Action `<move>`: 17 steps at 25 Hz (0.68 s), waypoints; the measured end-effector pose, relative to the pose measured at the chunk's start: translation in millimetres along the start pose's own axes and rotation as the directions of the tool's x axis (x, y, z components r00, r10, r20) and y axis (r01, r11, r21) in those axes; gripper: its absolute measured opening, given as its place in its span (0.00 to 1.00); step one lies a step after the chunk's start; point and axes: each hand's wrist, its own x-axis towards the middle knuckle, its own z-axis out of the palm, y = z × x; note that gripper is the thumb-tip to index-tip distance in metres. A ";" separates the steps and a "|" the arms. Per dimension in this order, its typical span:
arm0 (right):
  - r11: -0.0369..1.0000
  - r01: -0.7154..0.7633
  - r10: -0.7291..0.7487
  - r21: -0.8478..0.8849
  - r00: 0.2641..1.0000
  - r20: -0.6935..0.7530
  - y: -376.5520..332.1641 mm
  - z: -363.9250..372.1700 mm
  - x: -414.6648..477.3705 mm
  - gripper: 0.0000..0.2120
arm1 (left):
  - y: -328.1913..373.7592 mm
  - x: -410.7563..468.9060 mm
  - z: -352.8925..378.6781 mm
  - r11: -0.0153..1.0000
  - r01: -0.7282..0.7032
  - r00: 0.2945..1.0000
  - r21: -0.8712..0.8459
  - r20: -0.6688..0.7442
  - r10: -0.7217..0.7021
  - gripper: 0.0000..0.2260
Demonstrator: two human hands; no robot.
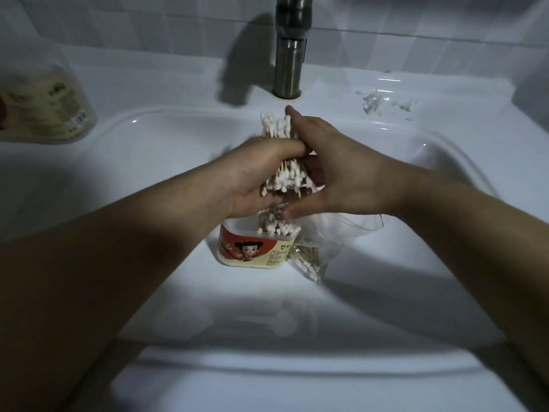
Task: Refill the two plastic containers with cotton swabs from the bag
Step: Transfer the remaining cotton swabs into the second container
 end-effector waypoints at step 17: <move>0.991 0.007 -0.012 -0.132 0.999 -0.041 -2.4 -9.5 -3.0 0.61 | 2.7 1.4 -2.5 0.999 0.027 0.999 0.022 -0.036 -0.026 0.10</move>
